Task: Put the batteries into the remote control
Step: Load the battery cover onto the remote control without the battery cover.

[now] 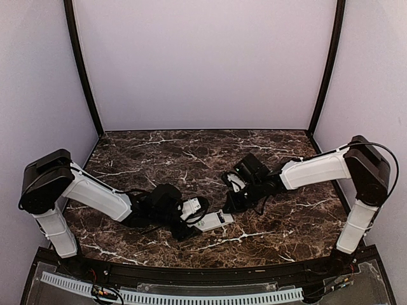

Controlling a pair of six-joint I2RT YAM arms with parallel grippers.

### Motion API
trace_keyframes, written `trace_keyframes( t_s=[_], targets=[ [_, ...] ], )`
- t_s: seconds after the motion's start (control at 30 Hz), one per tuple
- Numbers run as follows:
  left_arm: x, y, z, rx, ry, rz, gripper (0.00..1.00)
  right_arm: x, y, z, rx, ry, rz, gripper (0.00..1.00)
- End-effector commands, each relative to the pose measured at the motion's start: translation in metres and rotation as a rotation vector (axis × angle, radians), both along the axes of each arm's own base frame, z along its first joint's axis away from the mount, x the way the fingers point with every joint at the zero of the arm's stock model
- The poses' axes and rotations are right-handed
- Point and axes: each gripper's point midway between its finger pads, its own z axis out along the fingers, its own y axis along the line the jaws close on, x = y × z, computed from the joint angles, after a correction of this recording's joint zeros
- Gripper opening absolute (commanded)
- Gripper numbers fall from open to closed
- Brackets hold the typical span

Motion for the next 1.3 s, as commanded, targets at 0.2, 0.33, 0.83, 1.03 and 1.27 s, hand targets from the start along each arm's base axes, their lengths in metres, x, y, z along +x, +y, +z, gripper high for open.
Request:
trace_keyframes(
  t_s=[0.2, 0.33, 0.83, 1.03, 1.27],
  targets=[
    [-0.016, 0.037, -0.046, 0.205, 0.071, 0.006, 0.74, -0.016, 0.004, -0.017, -0.044, 0.022, 0.044, 0.00],
    [-0.016, 0.037, -0.047, 0.209, 0.073, 0.010, 0.74, -0.019, 0.004, -0.020, -0.066, 0.025, 0.053, 0.00],
    [-0.016, 0.037, -0.048, 0.216, 0.078, 0.011, 0.73, -0.027, 0.008, -0.026, -0.122, 0.025, 0.057, 0.00],
    [-0.016, 0.038, -0.049, 0.218, 0.078, 0.011, 0.73, -0.022, 0.014, -0.015, -0.116, 0.004, 0.072, 0.00],
    [-0.017, 0.037, -0.049, 0.218, 0.081, 0.008, 0.73, -0.015, 0.028, 0.014, -0.067, -0.033, 0.092, 0.00]
  ],
)
